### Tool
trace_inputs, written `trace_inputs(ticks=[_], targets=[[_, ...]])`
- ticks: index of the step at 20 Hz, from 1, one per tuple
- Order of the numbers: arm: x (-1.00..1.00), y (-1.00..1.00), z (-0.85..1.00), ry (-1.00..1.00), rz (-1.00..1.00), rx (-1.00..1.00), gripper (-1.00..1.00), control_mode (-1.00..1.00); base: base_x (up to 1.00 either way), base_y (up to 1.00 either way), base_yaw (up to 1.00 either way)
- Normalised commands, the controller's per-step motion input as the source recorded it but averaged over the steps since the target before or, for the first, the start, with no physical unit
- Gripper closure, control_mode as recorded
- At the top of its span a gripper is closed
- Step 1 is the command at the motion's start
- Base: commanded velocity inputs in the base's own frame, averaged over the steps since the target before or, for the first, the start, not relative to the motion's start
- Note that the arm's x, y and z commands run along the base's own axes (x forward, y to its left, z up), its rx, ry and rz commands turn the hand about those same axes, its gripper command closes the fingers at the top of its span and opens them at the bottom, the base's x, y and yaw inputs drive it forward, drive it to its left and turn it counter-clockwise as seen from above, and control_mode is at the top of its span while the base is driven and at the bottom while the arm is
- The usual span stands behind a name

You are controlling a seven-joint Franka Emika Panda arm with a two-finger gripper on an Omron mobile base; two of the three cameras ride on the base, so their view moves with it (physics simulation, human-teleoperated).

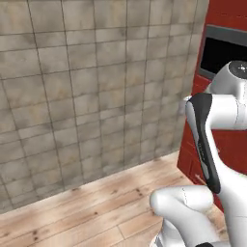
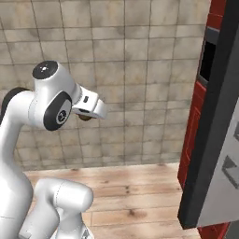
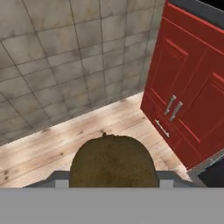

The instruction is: Pick up the kiwi and tangerine from the fridge and place one fruit on each plate on the dining counter.

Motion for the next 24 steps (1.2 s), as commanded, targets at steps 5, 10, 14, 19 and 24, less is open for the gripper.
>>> trace_inputs(ticks=[5, 10, 14, 19, 24], targets=[[0.0, 0.0, 0.0, 0.0, 0.0, 0.0, 1.0, 1.0, -0.21, 0.0, 1.0], [0.0, 0.0, 0.0, 0.0, 0.0, 0.0, 1.0, 1.0, -0.17, 0.0, 1.0], [0.0, 0.0, 0.0, 0.0, 0.0, 0.0, 1.0, 1.0, -0.13, 0.0, 1.0], [0.0, 0.0, 0.0, 0.0, 0.0, 0.0, 1.0, 1.0, -0.01, 0.0, 0.99], [0.0, 0.0, 0.0, 0.0, 0.0, 0.0, 1.0, 1.0, 0.12, 0.0, 0.92]])
